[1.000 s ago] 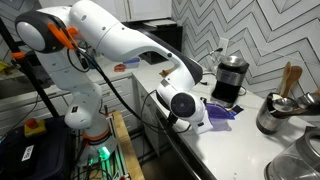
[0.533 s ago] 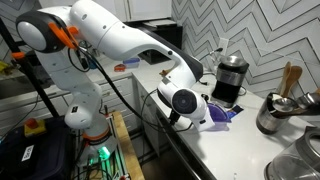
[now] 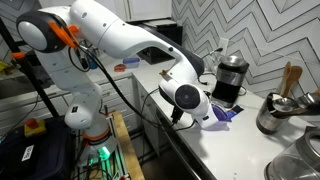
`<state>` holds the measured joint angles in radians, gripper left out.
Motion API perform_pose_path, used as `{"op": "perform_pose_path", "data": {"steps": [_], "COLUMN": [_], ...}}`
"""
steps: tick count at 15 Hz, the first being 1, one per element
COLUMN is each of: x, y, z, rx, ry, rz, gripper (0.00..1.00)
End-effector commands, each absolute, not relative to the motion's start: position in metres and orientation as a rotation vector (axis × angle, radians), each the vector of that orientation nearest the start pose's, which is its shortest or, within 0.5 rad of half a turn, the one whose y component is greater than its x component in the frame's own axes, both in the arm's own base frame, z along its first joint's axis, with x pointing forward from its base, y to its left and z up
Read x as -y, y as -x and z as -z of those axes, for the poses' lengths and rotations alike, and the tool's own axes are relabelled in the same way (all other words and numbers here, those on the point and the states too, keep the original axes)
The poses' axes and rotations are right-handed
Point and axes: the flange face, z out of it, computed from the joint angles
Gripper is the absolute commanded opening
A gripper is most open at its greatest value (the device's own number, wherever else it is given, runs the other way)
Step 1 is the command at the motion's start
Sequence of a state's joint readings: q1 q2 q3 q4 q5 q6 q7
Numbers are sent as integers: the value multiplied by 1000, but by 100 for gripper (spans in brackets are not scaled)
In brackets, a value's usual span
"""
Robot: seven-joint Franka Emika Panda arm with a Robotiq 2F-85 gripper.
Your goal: Put the blue lid on the clear bowl on the right
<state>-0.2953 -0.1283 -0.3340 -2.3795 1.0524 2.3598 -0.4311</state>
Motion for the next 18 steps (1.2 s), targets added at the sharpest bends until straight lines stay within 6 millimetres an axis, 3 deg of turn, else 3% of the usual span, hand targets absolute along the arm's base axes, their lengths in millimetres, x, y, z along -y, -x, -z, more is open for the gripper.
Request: {"op": "perform_pose_path", "data": {"steps": [1, 18], "x": [283, 282], "y": [-406, -412], "z": [-386, -389], "rx": [-1092, -1063], "ry": [2204, 2416], "rz": [574, 448], "gripper": [100, 100]}}
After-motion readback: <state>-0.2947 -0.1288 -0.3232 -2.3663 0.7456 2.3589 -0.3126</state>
